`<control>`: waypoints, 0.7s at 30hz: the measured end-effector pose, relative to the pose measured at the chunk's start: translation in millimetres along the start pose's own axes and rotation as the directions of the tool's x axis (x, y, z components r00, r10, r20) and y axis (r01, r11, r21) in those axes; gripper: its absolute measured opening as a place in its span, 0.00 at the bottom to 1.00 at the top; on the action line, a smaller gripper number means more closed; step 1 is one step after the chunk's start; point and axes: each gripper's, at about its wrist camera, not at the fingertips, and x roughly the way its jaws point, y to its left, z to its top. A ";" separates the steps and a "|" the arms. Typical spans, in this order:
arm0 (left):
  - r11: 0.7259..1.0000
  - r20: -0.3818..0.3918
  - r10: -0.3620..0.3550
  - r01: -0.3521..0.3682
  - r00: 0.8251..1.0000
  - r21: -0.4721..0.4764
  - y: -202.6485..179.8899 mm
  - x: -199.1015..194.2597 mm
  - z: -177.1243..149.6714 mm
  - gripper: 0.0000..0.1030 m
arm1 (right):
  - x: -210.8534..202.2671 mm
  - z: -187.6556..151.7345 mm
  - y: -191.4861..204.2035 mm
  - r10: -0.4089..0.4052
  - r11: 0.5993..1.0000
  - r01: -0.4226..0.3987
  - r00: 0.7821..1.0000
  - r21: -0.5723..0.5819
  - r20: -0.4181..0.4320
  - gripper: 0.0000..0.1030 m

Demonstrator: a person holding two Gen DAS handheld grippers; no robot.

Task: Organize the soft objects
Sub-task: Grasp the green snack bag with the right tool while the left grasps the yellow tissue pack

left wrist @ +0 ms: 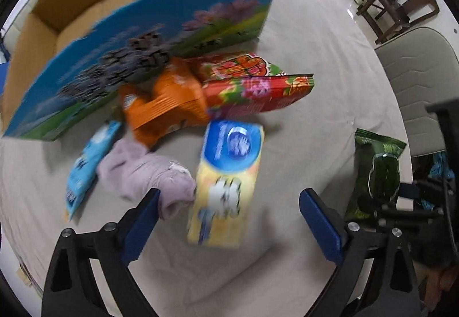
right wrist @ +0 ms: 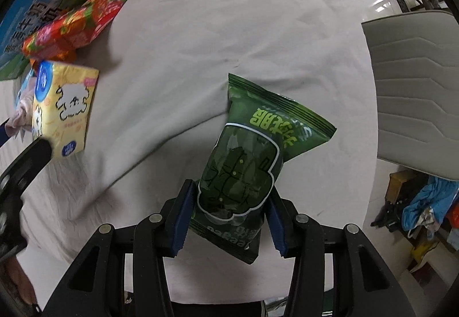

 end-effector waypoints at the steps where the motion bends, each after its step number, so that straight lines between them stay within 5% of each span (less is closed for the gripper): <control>1: 1.000 -0.014 -0.002 0.002 1.000 -0.008 -0.3 4.4 3.8 0.84 | 1.0 1.0 -0.3 0.007 1.000 -0.007 1.000 0.002 -0.009 0.48; 2: 1.000 -0.028 -0.008 0.007 1.000 -0.022 1.0 9.1 7.6 0.66 | 0.1 1.1 -4.6 0.014 1.000 -0.014 1.000 0.005 -0.017 0.48; 4: 0.997 -0.063 -0.034 0.029 0.997 -0.074 10.3 17.2 11.4 0.49 | -7.3 4.4 -11.3 0.026 1.000 -0.026 0.999 0.004 -0.030 0.47; 8: 0.974 -0.066 -0.127 0.112 0.990 -0.198 31.2 12.2 -2.1 0.46 | -12.5 6.2 -11.1 0.033 0.999 -0.034 0.999 -0.023 -0.040 0.47; 12: 0.906 -0.074 -0.262 0.219 0.962 -0.363 55.1 7.7 -46.4 0.46 | -21.1 -0.7 -21.8 0.044 0.997 -0.048 0.997 -0.066 -0.059 0.47; 15: 0.873 -0.078 -0.269 0.209 0.960 -0.441 73.0 10.8 -72.6 0.51 | -17.5 -5.6 -14.5 0.028 0.993 -0.035 0.998 -0.117 -0.064 0.47; 17: 0.832 -0.048 -0.277 0.214 0.960 -0.512 90.2 9.9 -87.1 0.64 | -16.5 -9.5 -3.4 -0.016 0.987 0.008 0.999 -0.161 -0.051 0.47; 21: 0.822 -0.036 -0.223 0.168 0.974 -0.543 107.1 -2.2 -89.1 0.63 | -14.3 -14.1 5.5 -0.044 0.981 0.040 0.999 -0.189 -0.020 0.48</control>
